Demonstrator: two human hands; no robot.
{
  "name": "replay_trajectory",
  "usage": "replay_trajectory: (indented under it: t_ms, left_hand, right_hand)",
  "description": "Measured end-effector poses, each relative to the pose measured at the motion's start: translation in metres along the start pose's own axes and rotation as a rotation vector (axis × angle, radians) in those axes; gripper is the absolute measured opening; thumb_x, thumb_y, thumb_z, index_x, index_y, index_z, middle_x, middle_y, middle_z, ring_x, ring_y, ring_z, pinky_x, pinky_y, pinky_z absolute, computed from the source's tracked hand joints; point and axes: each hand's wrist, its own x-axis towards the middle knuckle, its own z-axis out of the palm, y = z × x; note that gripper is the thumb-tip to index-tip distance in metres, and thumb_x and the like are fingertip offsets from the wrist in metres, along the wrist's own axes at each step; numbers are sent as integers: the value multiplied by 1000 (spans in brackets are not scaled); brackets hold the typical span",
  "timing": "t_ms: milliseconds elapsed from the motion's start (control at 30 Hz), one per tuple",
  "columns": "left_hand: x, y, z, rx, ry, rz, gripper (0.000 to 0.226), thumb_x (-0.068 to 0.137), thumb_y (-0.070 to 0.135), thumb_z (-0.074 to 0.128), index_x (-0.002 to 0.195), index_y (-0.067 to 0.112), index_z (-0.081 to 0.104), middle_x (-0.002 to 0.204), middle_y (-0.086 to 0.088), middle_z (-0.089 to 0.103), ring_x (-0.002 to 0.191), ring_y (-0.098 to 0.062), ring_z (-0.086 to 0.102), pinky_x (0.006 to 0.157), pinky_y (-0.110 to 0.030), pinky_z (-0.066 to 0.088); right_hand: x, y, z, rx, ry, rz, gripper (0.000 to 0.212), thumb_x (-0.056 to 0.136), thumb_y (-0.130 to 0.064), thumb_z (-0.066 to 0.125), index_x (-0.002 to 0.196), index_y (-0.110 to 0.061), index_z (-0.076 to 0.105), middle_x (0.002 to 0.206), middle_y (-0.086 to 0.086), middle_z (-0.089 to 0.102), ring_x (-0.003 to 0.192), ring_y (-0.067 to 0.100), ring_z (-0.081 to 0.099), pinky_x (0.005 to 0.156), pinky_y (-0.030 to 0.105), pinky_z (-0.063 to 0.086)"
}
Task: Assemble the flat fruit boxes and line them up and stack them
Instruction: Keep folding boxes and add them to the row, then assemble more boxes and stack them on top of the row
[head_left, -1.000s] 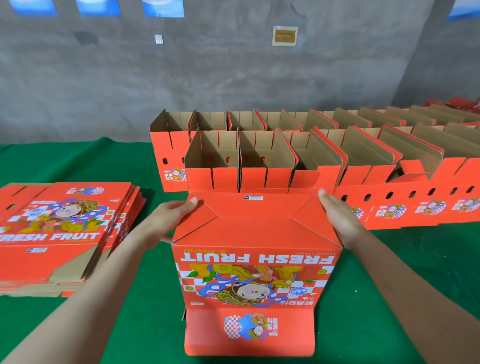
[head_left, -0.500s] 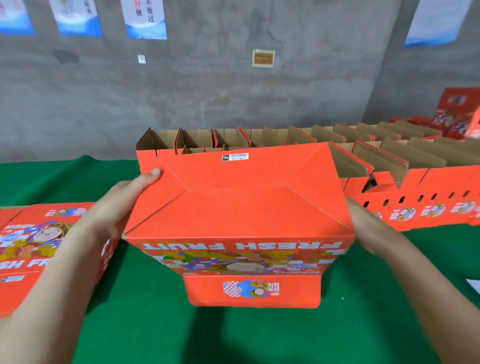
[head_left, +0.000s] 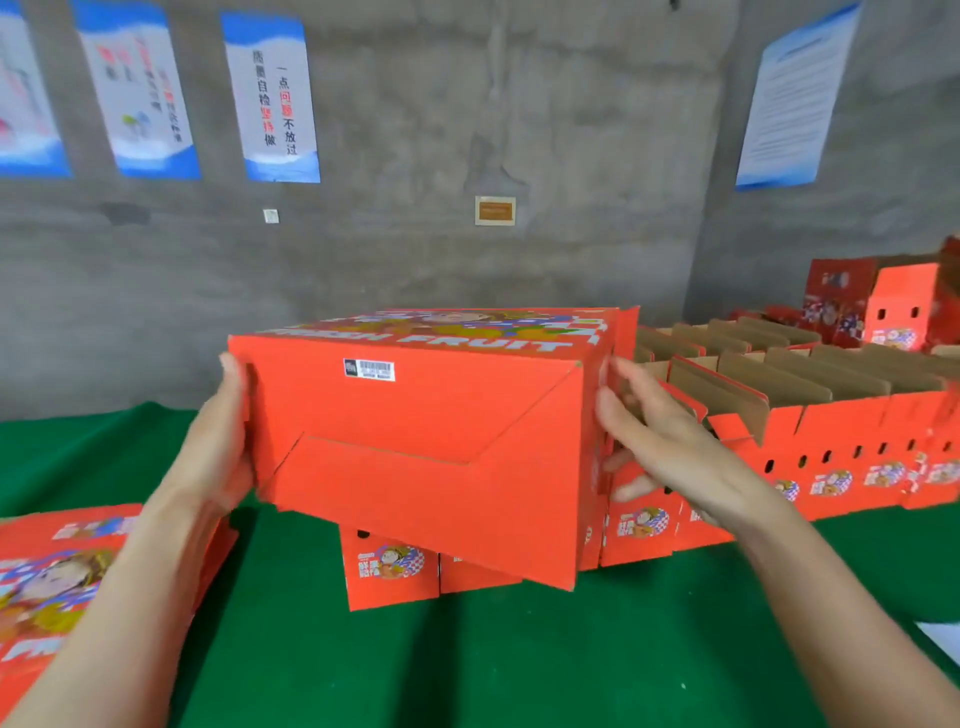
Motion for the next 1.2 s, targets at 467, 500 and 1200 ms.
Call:
replay_trajectory:
  t_ms: [467, 500, 1200]
  left_hand:
    - [-5, -69, 119, 3, -191, -434, 64, 77, 78, 34, 97, 25, 63, 89, -7, 71, 79, -26, 66, 72, -42, 51]
    - [-7, -79, 127, 29, -195, -482, 68, 74, 79, 37, 99, 22, 65, 89, -9, 70, 79, -28, 66, 72, -42, 52]
    - [16, -140, 177, -104, -48, -369, 47, 91, 65, 33, 130, 40, 40, 126, 1, 58, 107, -27, 61, 72, -55, 56]
  right_hand:
    - [64, 48, 56, -482, 483, -499, 54, 61, -6, 85, 108, -17, 61, 155, 6, -3, 146, 33, 0, 114, 48, 28]
    - [70, 54, 62, -518, 443, -476, 52, 65, 0, 79, 111, -17, 61, 155, 5, -7, 146, 36, -7, 112, 52, 29]
    - [100, 83, 74, -468, 431, -300, 52, 78, -47, 69, 124, -37, 49, 157, 15, 2, 133, 26, 15, 110, 35, 23]
